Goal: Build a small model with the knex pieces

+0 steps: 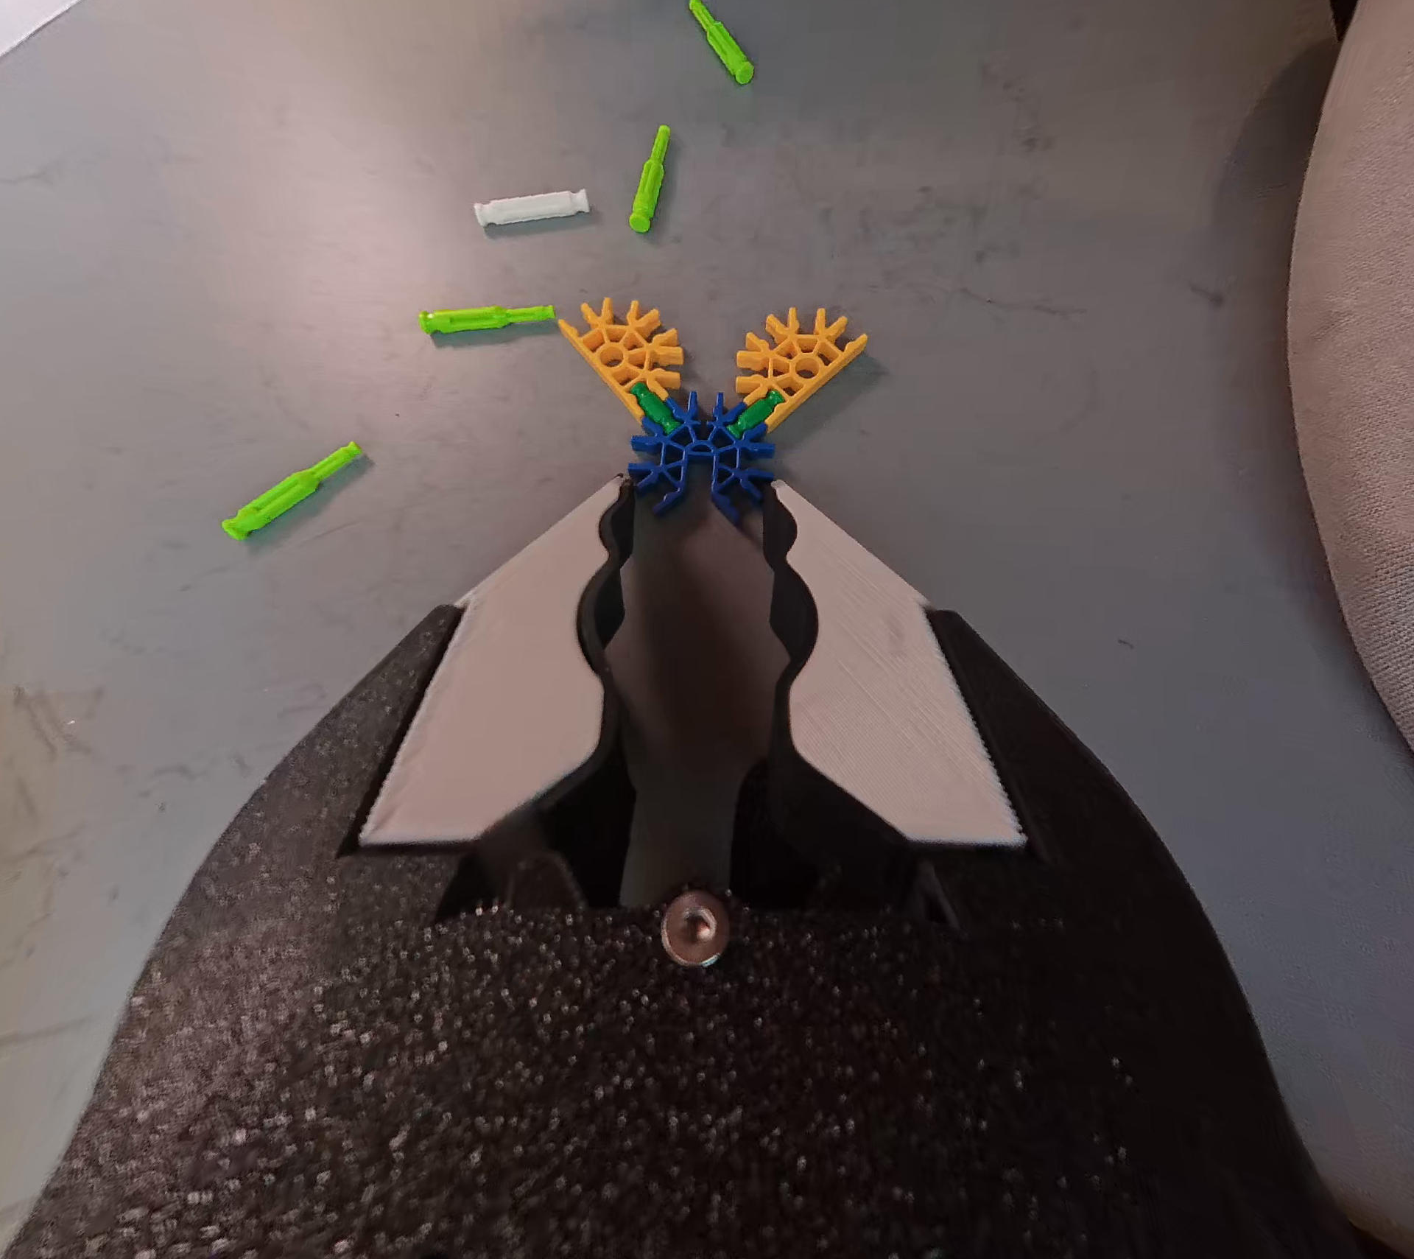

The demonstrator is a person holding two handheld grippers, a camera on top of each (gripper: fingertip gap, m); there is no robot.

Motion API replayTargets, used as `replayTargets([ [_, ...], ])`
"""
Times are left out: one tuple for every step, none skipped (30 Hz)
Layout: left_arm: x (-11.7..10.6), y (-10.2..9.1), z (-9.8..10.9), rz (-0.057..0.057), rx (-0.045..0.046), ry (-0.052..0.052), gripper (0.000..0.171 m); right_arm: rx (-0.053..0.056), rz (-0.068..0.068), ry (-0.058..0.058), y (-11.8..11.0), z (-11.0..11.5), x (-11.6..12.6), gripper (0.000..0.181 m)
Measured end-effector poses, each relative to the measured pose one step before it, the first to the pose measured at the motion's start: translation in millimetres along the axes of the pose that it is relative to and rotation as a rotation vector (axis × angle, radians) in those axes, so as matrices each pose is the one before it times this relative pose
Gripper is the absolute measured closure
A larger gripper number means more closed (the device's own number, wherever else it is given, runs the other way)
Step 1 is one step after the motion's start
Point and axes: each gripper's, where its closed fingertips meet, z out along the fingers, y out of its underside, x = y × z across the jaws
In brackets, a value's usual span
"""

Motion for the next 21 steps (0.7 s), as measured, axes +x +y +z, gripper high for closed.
replayTargets([
  [-1.22, 0.33, -0.34, -0.0024, -0.00032, -0.0059, 0.138, 0.0204, 0.0496, 0.0394, -1.41, -2.77, 12.75, 0.153],
  [-1.14, 0.39, -0.43, -0.0024, -0.00013, -0.0063, 0.138, 0.0168, 0.0470, 0.0357, -1.34, -2.35, 11.98, 0.153],
  [-0.96, 0.40, -0.46, -0.0029, 0.00012, -0.0047, 0.138, 0.0123, 0.0363, 0.0290, -0.90, -1.72, 10.33, 0.153],
  [-0.88, 0.42, -0.47, -0.0035, -0.00006, -0.0034, 0.138, 0.0090, 0.0260, 0.0313, -0.41, -1.26, 9.77, 0.153],
  [-0.86, 0.36, -0.41, -0.0025, 0.00005, -0.0033, 0.138, 0.0030, 0.0176, 0.0307, 0.47, -0.52, 8.81, 0.154],
  [-0.74, 0.26, -0.30, -0.0012, 0.00012, -0.0028, 0.138, -0.0044, 0.0162, 0.0225, 0.95, -0.13, 6.70, 0.154],
  [-0.35, 0.23, -0.13, -0.0007, 0.00021, -0.0018, 0.138, -0.0021, 0.0103, 0.0217, 0.41, 0.07, 5.73, 0.154],
  [0.00, -0.04, 0.02, -0.0005, 0.00025, -0.0003, 0.138, -0.0009, 0.0016, 0.0232, 0.21, 0.05, 5.22, 0.156],
  [0.00, -0.03, 0.01, 0.0007, 0.00019, -0.0007, 0.138, -0.0037, -0.0043, 0.0223, 0.53, 0.07, 4.27, 0.157],
  [0.02, 0.01, -0.04, 0.0009, 0.00030, -0.0009, 0.138, -0.0012, -0.0071, 0.0231, 0.25, -0.10, 3.95, 0.159],
  [0.00, -0.05, 0.02, 0.0004, 0.00037, -0.0008, 0.138, 0.0006, -0.0081, 0.0129, -0.05, -0.07, 1.87, 0.161],
  [0.05, -0.04, 0.01, 0.0004, 0.00030, -0.0005, 0.138, 0.0003, -0.0082, 0.0016, -0.15, -0.06, -0.28, 0.164],
  [0.00, 0.09, 0.03, -0.0005, 0.00023, 0.0003, 0.138, 0.0011, -0.0068, 0.0065, -0.19, 0.04, 0.09, 0.165],
  [0.06, -0.03, 0.05, -0.0009, -0.00010, 0.0004, 0.138, 0.0017, -0.0130, 0.0048, -0.38, -0.02, -0.34, 0.167],
  [-0.09, 0.00, 0.00, -0.0005, -0.00002, 0.0001, 0.138, 0.0029, -0.0137, 0.0090, -0.69, 0.04, 0.17, 0.169],
  [0.03, -0.01, 0.00, -0.0003, 0.00005, 0.0001, 0.138, 0.0058, -0.0149, 0.0116, -1.14, 0.23, 0.63, 0.172],
  [0.02, -0.04, 0.05, -0.0006, -0.00002, 0.0003, 0.138, 0.0050, -0.0140, 0.0124, -1.18, 0.46, 0.97, 0.176],
  [0.08, 0.02, 0.00, -0.0013, -0.00013, 0.0009, 0.138, 0.0055, -0.0113, 0.0142, -1.32, 0.92, 1.49, 0.180],
  [-0.04, -0.02, 0.05, -0.0018, -0.00019, 0.0013, 0.138, 0.0043, -0.0105, 0.0140, -1.15, 1.56, 1.61, 0.181],
  [-0.04, 0.02, 0.00, -0.0014, -0.00021, 0.0010, 0.138, 0.0018, -0.0108, 0.0143, -0.97, 1.99, 1.81, 0.181],
  [-0.04, -0.04, 0.05, -0.0003, -0.00006, 0.0001, 0.138, 0.0007, -0.0117, 0.0126, -0.78, 1.83, 1.65, 0.181],
])
